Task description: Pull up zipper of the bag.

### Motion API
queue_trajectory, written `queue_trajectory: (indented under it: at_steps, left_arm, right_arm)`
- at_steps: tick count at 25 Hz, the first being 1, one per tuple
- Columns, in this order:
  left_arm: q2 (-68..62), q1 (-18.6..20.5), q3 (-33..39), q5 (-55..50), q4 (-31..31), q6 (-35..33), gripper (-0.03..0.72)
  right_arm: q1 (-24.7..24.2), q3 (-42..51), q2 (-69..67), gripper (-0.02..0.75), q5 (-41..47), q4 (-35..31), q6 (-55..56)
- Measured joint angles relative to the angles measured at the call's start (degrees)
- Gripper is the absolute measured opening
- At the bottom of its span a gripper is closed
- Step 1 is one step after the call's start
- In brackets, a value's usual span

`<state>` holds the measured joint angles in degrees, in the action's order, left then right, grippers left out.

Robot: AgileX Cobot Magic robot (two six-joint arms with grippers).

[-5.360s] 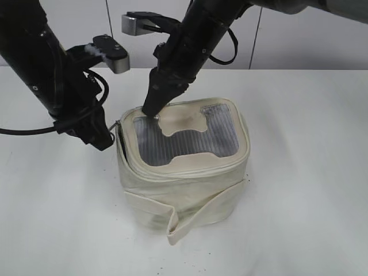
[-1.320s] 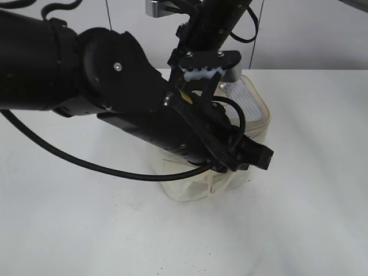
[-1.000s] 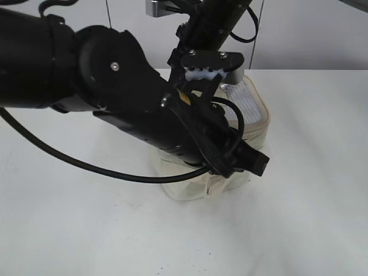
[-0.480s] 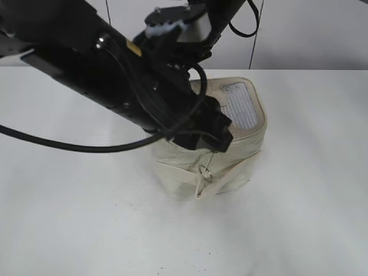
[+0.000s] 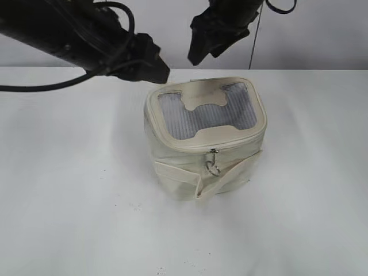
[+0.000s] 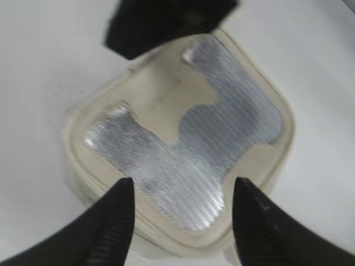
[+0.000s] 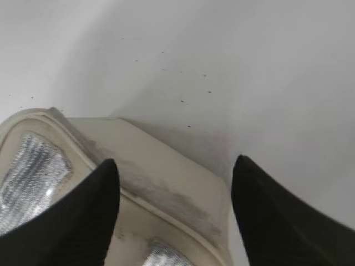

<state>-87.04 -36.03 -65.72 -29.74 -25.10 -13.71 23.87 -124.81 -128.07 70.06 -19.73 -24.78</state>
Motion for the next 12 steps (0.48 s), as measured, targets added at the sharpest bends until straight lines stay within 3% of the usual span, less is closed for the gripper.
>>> queue_trajectory:
  at_steps: [6, 12]
  left_arm:
    - [-4.8, 5.7, -6.1, 1.2, 2.8, -0.6, 0.436]
    - [-14.1, 6.2, -18.8, -3.2, 3.3, -7.6, 0.438]
  right_arm:
    - [-6.5, 0.0, 1.0, 0.497, 0.0, 0.6, 2.3]
    - [-11.6, 2.2, 2.1, 0.425, -0.2, 1.0, 4.5]
